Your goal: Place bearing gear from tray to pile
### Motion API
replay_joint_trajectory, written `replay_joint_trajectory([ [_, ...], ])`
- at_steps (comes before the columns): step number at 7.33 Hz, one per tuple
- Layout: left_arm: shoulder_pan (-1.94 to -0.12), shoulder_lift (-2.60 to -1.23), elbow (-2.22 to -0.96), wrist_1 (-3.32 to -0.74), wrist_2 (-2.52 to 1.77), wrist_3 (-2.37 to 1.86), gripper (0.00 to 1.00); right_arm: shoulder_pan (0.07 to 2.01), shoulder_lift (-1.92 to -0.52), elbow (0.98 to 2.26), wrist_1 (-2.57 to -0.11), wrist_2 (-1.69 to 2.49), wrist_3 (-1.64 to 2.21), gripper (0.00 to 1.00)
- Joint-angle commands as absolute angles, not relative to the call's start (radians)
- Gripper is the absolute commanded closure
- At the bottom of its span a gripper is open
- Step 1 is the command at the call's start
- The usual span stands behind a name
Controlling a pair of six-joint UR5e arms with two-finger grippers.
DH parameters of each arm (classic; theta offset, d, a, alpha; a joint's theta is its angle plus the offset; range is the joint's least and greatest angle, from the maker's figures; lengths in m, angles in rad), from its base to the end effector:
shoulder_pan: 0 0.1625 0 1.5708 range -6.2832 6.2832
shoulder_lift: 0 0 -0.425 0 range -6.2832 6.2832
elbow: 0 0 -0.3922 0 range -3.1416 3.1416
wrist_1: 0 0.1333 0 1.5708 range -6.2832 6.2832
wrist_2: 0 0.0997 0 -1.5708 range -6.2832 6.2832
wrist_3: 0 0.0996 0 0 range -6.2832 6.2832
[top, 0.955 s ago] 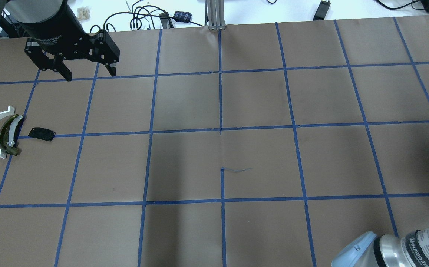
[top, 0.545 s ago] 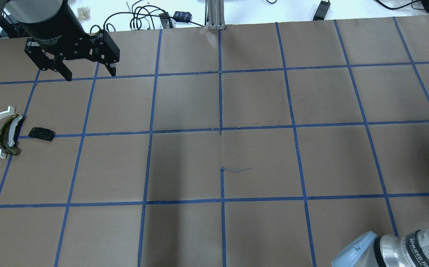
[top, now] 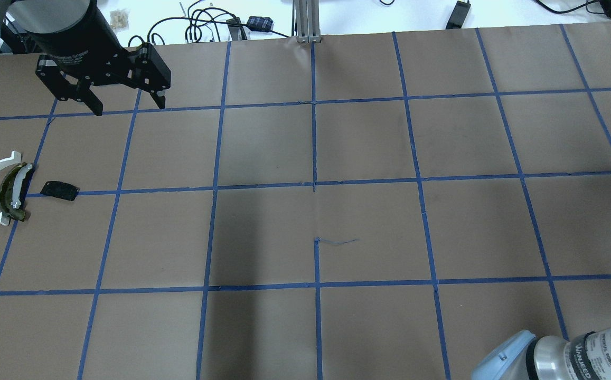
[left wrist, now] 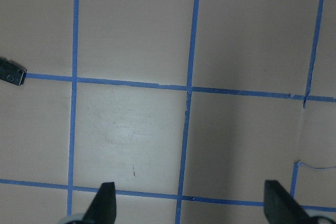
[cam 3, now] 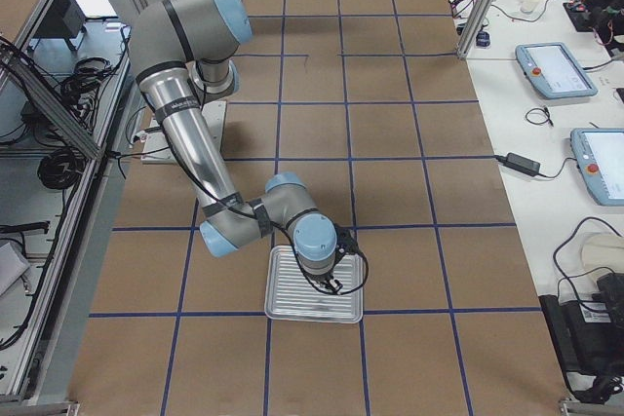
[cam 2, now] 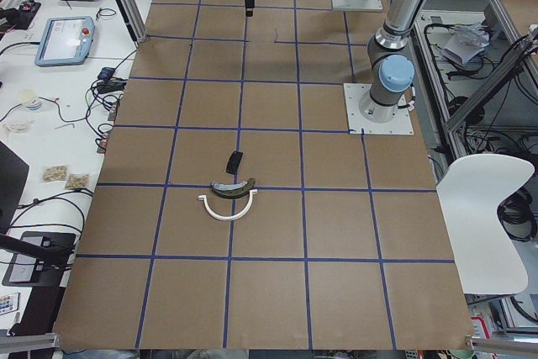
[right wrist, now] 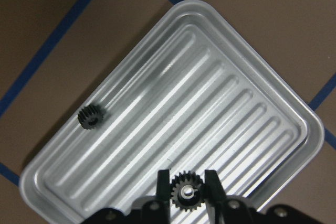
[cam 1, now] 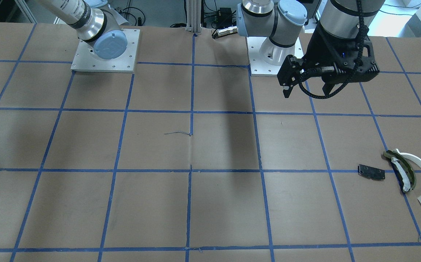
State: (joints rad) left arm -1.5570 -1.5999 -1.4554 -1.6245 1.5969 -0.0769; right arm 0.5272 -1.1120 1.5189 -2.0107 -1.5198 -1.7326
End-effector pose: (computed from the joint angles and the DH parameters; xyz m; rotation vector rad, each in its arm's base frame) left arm -0.1237 -0.5078 0.5249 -0.1419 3.1129 -0.0520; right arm -0.4933 -0.4473 0.2922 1.0540 -2.9336 0.0875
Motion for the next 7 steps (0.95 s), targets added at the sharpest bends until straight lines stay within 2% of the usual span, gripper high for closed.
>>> replay_joint_trajectory([
  [1,-1.557,-1.6,-1.456,-1.624,1.597,-0.077,0.0,0.63,-1.288,1.511,-1.767,-1.526,-1.526,1.0],
  [3,-1.557,-1.598,-1.456,-1.624,1.597,-0.077,0.0,0.852,-1.469,1.509,-1.578,-1.529,-1.192,1.0],
  [5,-1.557,-1.598,-1.456,-1.624,1.597,-0.077,0.0,1.166,-1.514,1.506,-1.557,-1.532,-0.752,1.0],
  [7,-1.557,-1.598,-1.454,-1.623,1.597,-0.077,0.0,1.503,-1.487,1.508,-1.59,-1.531,-0.256,1.0],
])
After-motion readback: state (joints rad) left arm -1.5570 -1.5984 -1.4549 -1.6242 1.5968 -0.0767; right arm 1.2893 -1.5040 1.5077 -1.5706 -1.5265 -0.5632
